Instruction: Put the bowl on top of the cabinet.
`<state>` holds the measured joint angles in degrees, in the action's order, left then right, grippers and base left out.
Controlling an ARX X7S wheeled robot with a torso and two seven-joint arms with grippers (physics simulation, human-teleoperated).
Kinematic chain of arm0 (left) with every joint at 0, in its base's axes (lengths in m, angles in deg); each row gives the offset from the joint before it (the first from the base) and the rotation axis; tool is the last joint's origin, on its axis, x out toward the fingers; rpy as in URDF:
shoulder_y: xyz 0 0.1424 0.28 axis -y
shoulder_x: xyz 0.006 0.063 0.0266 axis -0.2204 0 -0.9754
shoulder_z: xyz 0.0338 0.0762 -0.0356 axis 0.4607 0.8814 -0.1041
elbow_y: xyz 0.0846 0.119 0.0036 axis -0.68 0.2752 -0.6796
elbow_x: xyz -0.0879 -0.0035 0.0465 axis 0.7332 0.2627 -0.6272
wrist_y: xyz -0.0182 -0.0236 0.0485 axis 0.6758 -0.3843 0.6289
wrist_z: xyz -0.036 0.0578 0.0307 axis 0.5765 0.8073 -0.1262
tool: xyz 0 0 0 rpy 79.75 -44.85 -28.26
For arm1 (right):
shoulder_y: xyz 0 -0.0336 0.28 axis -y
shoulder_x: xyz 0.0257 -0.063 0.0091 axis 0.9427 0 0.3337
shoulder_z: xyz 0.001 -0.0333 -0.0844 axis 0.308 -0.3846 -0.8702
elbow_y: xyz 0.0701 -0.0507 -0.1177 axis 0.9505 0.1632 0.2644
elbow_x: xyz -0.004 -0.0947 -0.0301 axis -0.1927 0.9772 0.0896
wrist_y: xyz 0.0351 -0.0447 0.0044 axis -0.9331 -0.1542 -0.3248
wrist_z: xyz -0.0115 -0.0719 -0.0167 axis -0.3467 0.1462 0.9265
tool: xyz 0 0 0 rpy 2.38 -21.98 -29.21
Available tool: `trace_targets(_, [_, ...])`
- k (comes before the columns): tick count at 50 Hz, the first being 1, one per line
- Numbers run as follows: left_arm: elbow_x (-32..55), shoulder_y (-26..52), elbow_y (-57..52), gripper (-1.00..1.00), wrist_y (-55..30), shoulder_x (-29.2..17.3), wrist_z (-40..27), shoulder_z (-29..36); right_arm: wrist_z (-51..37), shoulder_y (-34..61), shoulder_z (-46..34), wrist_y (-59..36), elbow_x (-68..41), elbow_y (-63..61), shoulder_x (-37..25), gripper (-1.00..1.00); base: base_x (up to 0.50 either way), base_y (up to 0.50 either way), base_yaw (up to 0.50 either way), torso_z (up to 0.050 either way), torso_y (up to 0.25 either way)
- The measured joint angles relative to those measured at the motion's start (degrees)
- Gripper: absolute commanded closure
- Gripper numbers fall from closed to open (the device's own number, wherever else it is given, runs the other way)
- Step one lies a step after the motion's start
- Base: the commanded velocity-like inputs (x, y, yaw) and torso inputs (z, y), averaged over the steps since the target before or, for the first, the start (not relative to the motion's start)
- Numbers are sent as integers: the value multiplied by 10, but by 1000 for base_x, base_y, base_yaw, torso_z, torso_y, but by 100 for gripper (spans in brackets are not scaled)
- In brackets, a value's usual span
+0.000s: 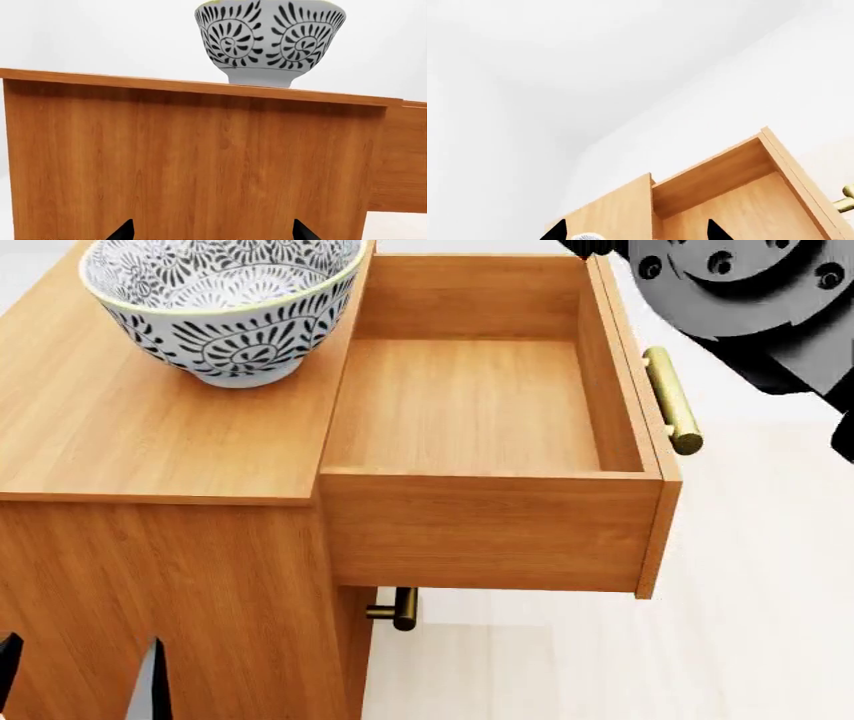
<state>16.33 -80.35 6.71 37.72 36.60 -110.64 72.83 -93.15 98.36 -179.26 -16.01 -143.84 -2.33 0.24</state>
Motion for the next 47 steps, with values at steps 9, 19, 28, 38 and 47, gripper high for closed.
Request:
trace_targets(9, [-2,-1,-4,-100,-1,-2,-3,2,-63,-3,-49,107,143,-210,-94,-100,0,0,0,0,0])
trace_targets(19, [-5,-4,-8,-100,-1,-3,-5,5,-168,9,-111,150,303,-375,-165,-100,0,0,0,0,0])
trace_targets(28, [-5,-6,-14,-100,-1,-6,-8,5,-280,-4,-158,170,433,-478,-209,-100,0,0,0,0,0])
trace_targets(38, [-5,-8,-20,-100,-3,-8,-12,5,-404,-51,-203,182,575,-552,-232,-100,0,0,0,0,0])
trace_targets(47, [-7,-8,-19,-100,-1,-9,-12,7,-477,-192,-150,147,702,-582,-253,-100,0,0,0,0,0])
